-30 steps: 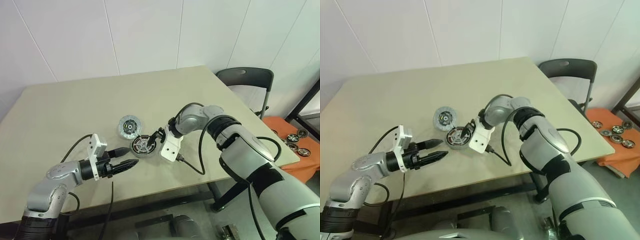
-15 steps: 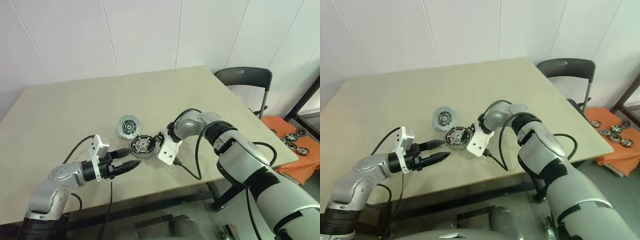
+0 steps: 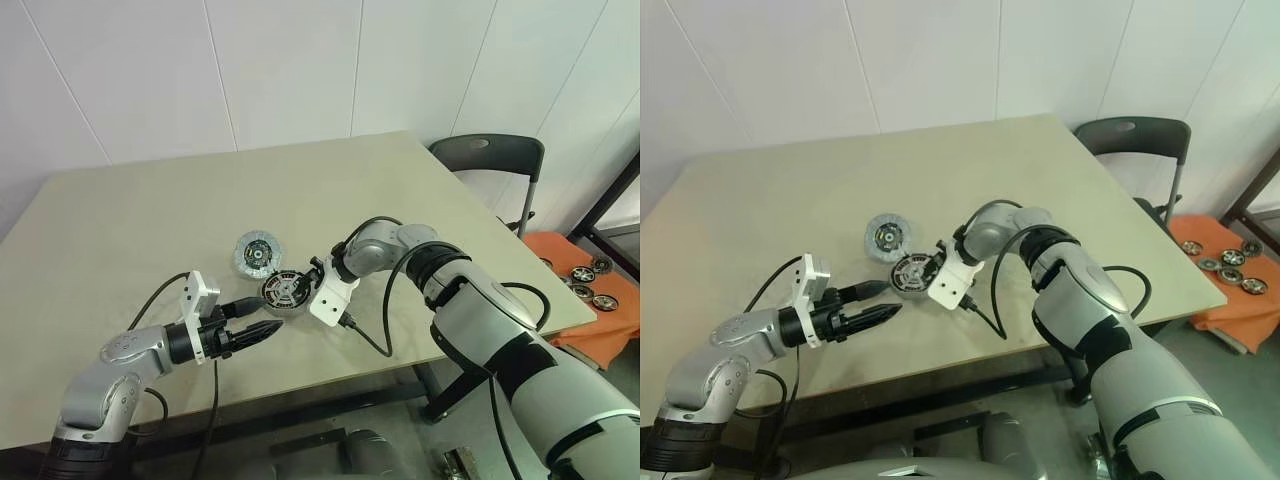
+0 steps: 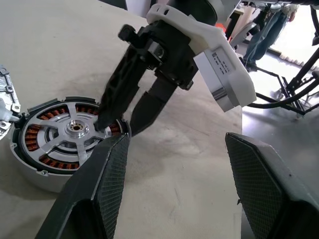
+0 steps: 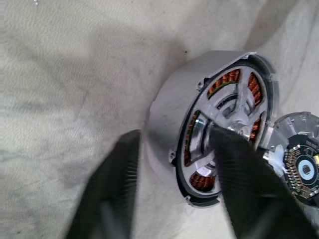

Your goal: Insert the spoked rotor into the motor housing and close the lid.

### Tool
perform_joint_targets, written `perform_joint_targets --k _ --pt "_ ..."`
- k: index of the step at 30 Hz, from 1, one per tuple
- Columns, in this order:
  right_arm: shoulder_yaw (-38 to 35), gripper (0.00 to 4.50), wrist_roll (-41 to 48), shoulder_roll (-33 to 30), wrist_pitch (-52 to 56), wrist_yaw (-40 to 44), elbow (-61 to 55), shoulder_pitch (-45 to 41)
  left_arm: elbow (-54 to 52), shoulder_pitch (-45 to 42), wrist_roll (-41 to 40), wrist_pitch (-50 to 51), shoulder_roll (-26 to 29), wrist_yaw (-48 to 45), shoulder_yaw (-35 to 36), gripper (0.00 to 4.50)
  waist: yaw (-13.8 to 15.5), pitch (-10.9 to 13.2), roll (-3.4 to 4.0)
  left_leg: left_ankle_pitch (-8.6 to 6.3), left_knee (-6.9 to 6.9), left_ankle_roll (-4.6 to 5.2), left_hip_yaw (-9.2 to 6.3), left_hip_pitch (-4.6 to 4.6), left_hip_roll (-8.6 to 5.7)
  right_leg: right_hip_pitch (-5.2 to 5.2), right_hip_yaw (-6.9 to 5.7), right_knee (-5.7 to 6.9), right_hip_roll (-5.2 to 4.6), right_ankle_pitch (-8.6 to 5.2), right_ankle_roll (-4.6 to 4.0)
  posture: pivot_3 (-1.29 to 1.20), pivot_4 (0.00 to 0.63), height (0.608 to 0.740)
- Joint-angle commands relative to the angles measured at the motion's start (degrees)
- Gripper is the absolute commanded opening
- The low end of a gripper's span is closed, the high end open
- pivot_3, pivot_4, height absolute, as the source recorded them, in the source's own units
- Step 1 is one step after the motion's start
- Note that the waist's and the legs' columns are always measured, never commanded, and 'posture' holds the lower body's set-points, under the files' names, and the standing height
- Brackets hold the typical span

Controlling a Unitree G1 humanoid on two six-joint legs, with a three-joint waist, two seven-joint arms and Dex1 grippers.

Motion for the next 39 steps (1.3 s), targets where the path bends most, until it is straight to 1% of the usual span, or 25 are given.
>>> perform_joint_targets --k 1,2,3,4,5,12,16,19,21,23,25,27,29,35,39 --pt "-0.5 1.02 0.4 0.1 -0.5 0.9 -0.1 -1.4 -2.0 -0.3 -1.0 -0.1 -0.1 0.3 0.4 3.29 -0.1 0.0 -0.05 0.0 0.0 0.0 0.0 0.02 0.0 0.01 0.0 0.01 0.01 0.0 0.0 0.0 0.0 0.74" --pt "-0.5 0.63 0.4 0.1 -0.9 1.1 -0.2 -1.3 -1.9 -0.3 -1.1 -0.1 -0.1 0.3 0.4 3.29 -0.2 0.0 -0.06 0.0 0.01 0.0 0.0 0.02 0.01 0.01 0.0 0.01 0.02 -0.01 0.02 0.0 0.0 0.74" --pt "-0.6 0.4 0.5 0.2 -1.1 1.2 -0.3 -1.2 -1.9 -0.3 -1.1 -0.1 -0.1 0.4 0.4 3.29 -0.2 -0.1 -0.09 0.0 0.01 0.0 0.0 0.08 0.01 0.06 0.01 0.02 0.02 -0.03 0.05 0.0 0.0 0.74" --pt "-0.8 0.21 0.8 0.4 -1.2 1.3 -0.4 -1.1 -1.9 -0.4 -1.1 -0.1 -0.2 0.5 0.4 3.29 -0.2 -0.1 -0.09 0.0 0.01 0.0 0.0 0.1 0.01 0.08 0.01 0.04 0.03 -0.05 0.06 0.0 0.0 0.74" --pt "-1.0 0.12 1.1 0.6 -1.3 1.4 -0.4 -1.1 -1.9 -0.4 -1.1 -0.1 -0.2 0.5 0.4 3.29 -0.2 -0.1 -0.09 0.0 0.02 0.0 -0.01 0.09 0.02 0.06 0.01 0.05 0.04 -0.05 0.06 0.0 0.0 0.74" --pt "-2.2 0.12 2.6 0.7 -1.7 3.5 -0.6 -2.4 -1.2 -0.7 -0.9 -0.3 -0.6 0.7 0.2 3.29 -0.2 -0.1 -0.1 0.0 0.0 0.0 -0.01 0.08 0.04 0.04 0.01 0.06 0.07 -0.04 0.03 0.0 0.0 0.74" --pt "-4.4 0.12 6.3 1.1 -1.3 9.2 -0.6 -3.1 -0.9 -1.1 -0.6 -0.3 -1.2 0.8 -0.2 3.29 -0.1 0.0 -0.09 0.0 -0.01 0.0 -0.01 0.03 0.04 0.0 0.0 0.04 0.07 -0.03 0.01 0.0 0.0 0.74" --pt "-7.7 0.12 12.2 1.4 0.4 21.6 -0.9 -3.3 -0.5 -1.4 -0.5 -0.5 -1.3 0.7 -0.3 3.29 0.0 0.0 -0.08 0.0 -0.02 0.0 -0.02 0.01 0.04 -0.03 -0.01 0.04 0.07 -0.02 0.0 0.0 0.0 0.74" --pt "-11.0 0.12 18.1 1.8 3.9 32.2 -1.9 -2.9 -0.2 -1.5 -0.4 -0.6 -1.2 0.6 -0.3 3.29 0.0 0.0 -0.08 0.0 0.0 0.0 -0.05 -0.02 0.04 -0.02 -0.05 0.03 0.06 -0.01 0.0 0.0 0.0 0.74" --pt "-13.6 0.12 23.0 1.5 9.9 42.3 -4.1 -3.1 0.0 -1.6 -0.5 -0.7 -1.2 0.5 -0.4 3.29 0.1 0.0 -0.08 0.0 0.02 0.0 -0.07 -0.03 0.04 0.0 -0.08 0.02 0.04 0.02 -0.01 0.0 0.0 0.74" --pt "-14.5 0.12 24.2 0.6 15.1 46.7 -5.8 -3.9 0.6 -1.9 -0.4 -0.9 -1.2 0.3 -0.5 3.29 0.2 0.0 -0.08 0.0 0.04 0.0 -0.1 -0.04 0.04 0.01 -0.11 0.03 0.02 0.01 -0.01 0.0 0.0 0.74" --pt "-14.8 0.12 24.4 -0.6 19.1 49.0 -7.3 -4.3 1.3 -2.5 -0.3 -1.0 -1.2 0.0 -0.6 3.29 0.2 0.0 -0.07 0.0 0.04 0.0 -0.12 -0.04 0.03 0.01 -0.13 0.04 0.02 0.0 0.0 0.0 0.0 0.74" --pt "-13.3 0.12 25.0 -2.2 21.5 50.1 -9.0 -4.0 2.0 -3.2 -0.1 -1.1 -1.4 -0.3 -1.0 3.29 0.3 0.0 -0.06 0.0 0.04 0.0 -0.13 -0.04 0.03 0.0 -0.15 0.05 0.02 -0.02 0.01 0.0 0.0 0.74" --pt "-8.4 0.12 27.1 -7.2 25.5 50.3 -14.3 -1.6 4.0 -5.0 0.3 -1.4 -1.5 -1.3 -1.8 3.29 0.1 0.0 -0.06 0.0 0.01 -0.01 -0.1 -0.08 0.02 -0.03 -0.14 -0.01 0.0 -0.03 0.03 0.0 0.0 0.74" --pt "-5.7 0.12 30.0 -8.3 30.6 50.3 -18.2 0.4 5.3 -6.1 0.6 -1.6 -1.5 -1.9 -2.4 3.29 0.0 0.0 -0.06 0.0 -0.02 -0.01 -0.09 -0.09 0.03 -0.08 -0.13 0.02 0.01 -0.03 0.02 0.0 0.0 0.74"
